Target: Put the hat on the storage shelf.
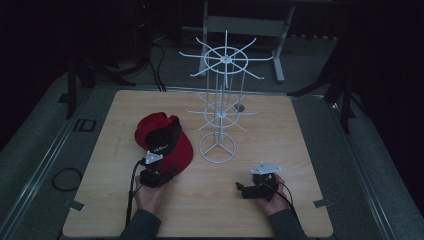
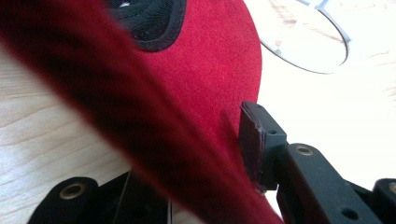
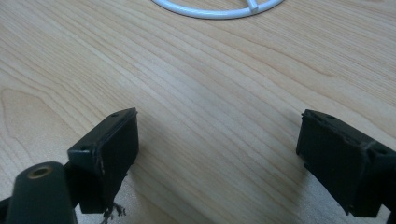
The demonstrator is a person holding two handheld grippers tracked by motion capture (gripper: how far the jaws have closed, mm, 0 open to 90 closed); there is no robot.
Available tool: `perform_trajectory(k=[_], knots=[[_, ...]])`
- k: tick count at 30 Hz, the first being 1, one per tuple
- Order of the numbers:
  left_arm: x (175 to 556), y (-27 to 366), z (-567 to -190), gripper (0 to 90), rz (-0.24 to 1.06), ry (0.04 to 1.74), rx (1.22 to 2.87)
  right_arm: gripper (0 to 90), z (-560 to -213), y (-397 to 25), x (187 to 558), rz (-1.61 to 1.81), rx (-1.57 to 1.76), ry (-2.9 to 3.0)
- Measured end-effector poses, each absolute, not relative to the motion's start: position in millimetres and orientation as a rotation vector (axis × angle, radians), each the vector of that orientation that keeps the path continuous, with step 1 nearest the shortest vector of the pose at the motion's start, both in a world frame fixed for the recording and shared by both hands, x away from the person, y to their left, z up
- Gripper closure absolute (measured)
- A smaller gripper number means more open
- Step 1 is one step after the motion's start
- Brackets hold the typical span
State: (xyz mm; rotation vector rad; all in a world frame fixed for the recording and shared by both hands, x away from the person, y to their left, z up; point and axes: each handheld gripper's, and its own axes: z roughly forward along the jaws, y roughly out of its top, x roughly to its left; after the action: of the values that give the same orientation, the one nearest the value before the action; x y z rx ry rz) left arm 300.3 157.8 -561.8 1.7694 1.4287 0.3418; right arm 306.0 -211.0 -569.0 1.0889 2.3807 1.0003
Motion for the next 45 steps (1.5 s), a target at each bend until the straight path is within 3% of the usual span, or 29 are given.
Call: perform_trajectory(k=[9,14,45], knots=[[298.7,169.0,-556.5,74.0,0.395,1.442,1.775,12.8,-569.0,-211.0,306.0,1.0,1.089,2.381],[297.6,172.8,-554.4,83.8,0.405,1.427,1.753,12.8,-568.9,-211.0,306.0,1.0,1.089,2.381],[291.8,183.6,-537.1,84.9,0.498,1.384,1.633,12.8,-569.0,-211.1,306.1,1.0,1.087,2.38]])
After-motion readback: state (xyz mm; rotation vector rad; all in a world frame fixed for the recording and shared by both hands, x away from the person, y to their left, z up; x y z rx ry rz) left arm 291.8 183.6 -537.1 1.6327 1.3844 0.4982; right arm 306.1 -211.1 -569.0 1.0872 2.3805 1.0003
